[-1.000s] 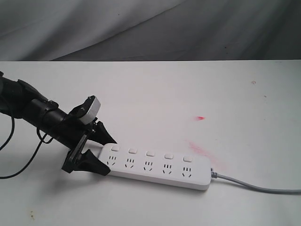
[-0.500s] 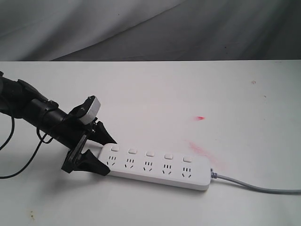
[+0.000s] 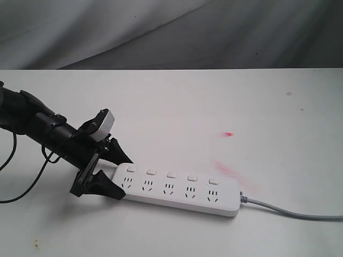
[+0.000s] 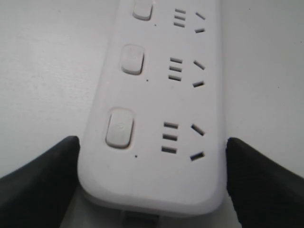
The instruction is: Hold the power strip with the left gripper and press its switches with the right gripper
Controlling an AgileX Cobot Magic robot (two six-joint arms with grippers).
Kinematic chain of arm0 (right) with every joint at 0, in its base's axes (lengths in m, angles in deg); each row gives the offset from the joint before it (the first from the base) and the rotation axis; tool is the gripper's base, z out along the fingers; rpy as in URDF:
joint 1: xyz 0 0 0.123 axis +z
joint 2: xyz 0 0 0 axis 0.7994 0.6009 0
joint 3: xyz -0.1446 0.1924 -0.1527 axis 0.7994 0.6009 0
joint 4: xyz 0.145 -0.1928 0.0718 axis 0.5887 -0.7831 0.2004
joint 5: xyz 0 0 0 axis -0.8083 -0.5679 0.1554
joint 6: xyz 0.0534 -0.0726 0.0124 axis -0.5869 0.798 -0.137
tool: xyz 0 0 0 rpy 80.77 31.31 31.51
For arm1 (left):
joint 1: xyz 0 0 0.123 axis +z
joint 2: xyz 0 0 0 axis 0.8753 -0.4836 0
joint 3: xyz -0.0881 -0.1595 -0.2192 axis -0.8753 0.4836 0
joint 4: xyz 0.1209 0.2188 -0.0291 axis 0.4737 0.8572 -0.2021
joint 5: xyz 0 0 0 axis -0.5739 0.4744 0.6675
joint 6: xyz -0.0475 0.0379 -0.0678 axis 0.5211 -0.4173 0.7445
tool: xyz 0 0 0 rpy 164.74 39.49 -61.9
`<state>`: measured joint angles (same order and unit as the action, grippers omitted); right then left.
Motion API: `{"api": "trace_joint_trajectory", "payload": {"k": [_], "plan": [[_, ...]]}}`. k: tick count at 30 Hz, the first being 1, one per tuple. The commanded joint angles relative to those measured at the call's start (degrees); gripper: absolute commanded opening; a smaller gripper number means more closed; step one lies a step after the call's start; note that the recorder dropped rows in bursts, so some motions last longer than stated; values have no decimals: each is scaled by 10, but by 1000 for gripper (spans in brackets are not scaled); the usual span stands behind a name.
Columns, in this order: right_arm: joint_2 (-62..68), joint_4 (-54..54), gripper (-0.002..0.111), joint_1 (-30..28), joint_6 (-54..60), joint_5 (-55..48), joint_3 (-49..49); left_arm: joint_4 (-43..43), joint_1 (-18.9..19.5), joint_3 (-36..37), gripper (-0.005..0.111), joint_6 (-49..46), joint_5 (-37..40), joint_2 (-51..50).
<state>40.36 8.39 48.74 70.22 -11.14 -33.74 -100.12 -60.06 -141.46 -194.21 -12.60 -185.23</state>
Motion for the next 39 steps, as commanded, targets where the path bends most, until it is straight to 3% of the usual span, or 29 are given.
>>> {"api": "trace_joint_trajectory", "payload": {"k": [1,9,12,15,21,30,36,39], "plan": [[-2,12,0,-3,-1,154,1,107,-3,12,43,13,-64,-24],[-2,30,0,-3,-11,476,1,107,-3,12,43,13,-64,-24],[-2,64,0,-3,-152,565,1,107,-3,12,43,13,-64,-24],[-2,128,0,-3,-285,520,1,107,-3,12,43,13,-64,-24],[-2,66,0,-3,-286,315,-7,107,-3,12,43,13,-64,-24],[-1,52,0,-3,-273,214,-11,107,-3,12,43,13,-64,-24],[125,27,0,-3,-241,189,-92,107,-3,12,43,13,-64,-24],[218,-48,0,-2,-237,140,-168,107,-3,12,43,13,-64,-24]]}}
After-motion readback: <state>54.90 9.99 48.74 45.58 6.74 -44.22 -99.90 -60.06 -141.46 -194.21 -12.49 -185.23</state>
